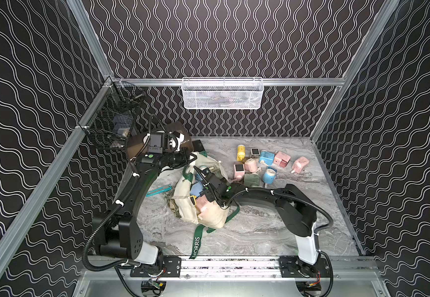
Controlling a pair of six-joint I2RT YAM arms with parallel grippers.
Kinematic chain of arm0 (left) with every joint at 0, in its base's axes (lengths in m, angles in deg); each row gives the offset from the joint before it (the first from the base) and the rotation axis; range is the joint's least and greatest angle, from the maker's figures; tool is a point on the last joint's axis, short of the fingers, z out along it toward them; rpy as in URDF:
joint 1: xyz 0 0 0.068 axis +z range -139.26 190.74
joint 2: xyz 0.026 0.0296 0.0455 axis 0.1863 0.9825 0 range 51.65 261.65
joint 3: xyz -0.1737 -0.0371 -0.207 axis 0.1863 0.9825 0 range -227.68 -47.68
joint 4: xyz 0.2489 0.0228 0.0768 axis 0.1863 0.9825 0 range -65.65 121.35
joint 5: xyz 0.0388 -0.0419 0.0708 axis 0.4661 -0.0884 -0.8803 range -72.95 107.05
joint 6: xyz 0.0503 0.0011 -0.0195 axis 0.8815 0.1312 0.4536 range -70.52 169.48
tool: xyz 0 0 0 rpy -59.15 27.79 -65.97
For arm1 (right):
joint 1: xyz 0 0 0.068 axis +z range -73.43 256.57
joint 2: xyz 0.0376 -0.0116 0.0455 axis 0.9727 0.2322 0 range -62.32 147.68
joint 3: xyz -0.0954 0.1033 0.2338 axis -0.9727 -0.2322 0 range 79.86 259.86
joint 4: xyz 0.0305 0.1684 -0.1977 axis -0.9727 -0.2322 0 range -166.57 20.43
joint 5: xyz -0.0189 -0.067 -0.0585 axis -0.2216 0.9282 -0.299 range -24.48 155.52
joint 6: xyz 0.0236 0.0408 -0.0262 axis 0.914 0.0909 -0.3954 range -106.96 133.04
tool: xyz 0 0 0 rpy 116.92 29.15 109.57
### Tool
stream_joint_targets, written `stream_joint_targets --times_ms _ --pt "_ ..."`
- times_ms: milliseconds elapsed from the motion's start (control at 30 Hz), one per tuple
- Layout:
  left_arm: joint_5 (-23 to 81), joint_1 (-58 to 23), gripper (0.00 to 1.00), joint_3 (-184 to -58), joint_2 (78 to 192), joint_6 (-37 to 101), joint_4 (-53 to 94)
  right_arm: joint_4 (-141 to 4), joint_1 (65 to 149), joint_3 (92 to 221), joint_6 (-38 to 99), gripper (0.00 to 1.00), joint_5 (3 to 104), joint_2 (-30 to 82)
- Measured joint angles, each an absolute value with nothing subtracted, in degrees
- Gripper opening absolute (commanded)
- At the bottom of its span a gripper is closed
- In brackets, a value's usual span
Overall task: Take out the pencil sharpeners from the tote bags
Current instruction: Pick up the pencil sharpener from the canvas bag.
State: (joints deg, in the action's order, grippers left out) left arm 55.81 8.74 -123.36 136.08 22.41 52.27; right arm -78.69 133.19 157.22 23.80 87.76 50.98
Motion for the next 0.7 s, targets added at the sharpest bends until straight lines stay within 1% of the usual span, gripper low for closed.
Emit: stream_joint_targets --times_ms 533,700 --pt "55.87 8.74 0.00 -123.36 136.05 22.43 52.58 -73.60 133.15 147.12 20.92 0.54 73.14 36.53" --pt "55.92 8.71 0.00 -123.36 136.05 22.43 52.62 -71.04 133.15 145.85 20.67 0.54 69.93 35.18"
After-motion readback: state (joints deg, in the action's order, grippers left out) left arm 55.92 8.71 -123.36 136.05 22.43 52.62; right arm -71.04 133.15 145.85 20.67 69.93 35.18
